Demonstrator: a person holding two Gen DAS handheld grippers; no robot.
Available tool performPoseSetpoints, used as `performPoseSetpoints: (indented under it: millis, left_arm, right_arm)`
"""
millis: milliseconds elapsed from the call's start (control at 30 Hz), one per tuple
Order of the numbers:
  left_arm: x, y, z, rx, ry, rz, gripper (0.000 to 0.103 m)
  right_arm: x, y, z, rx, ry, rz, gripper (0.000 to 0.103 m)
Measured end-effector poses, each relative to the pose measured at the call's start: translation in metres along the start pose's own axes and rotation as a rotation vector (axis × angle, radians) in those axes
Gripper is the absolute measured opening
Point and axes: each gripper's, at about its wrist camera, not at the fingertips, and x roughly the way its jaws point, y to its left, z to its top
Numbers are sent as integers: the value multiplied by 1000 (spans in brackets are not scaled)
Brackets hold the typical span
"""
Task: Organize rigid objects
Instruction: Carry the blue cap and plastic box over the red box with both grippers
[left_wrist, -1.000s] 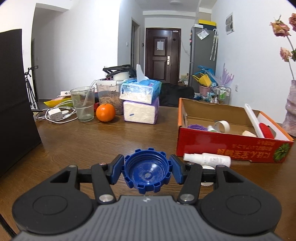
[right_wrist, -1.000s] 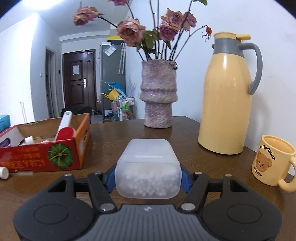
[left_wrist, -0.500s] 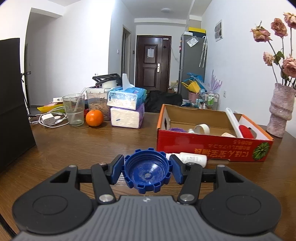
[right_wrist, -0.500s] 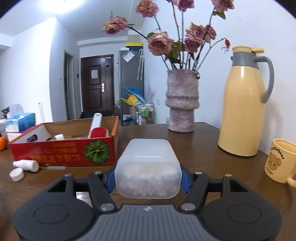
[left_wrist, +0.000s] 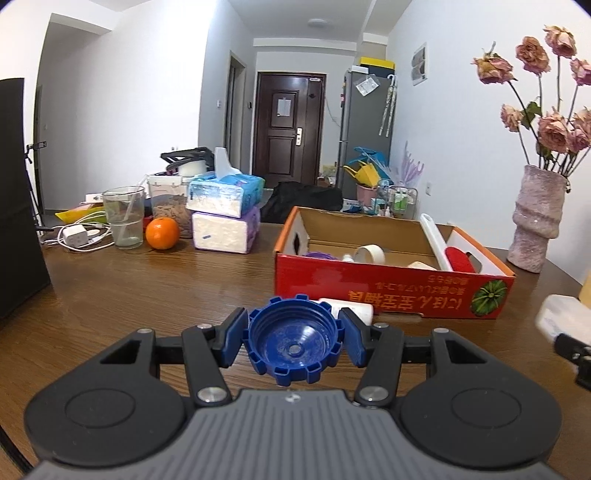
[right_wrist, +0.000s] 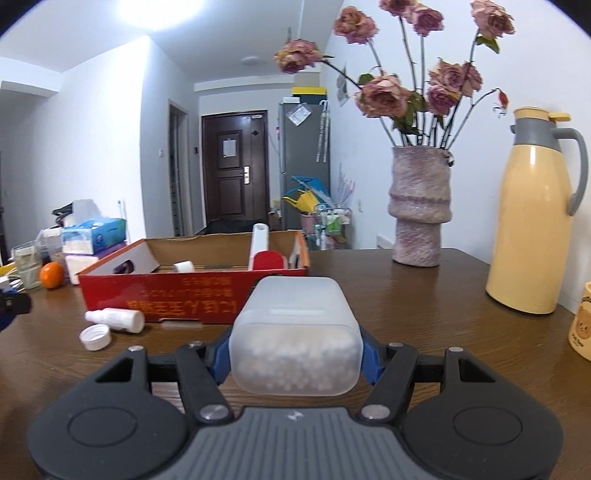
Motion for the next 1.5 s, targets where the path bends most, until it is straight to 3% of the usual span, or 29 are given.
performPoseSetpoints:
  millis: [867,1500]
  left_arm:
    - [22,-26,25,11,22,-21,55]
    - [64,-25,56,-34,1,-16,55]
  right_arm:
    - [18,35,20,-8,0,77,65]
    - [68,49,52,-4,-49,91,65]
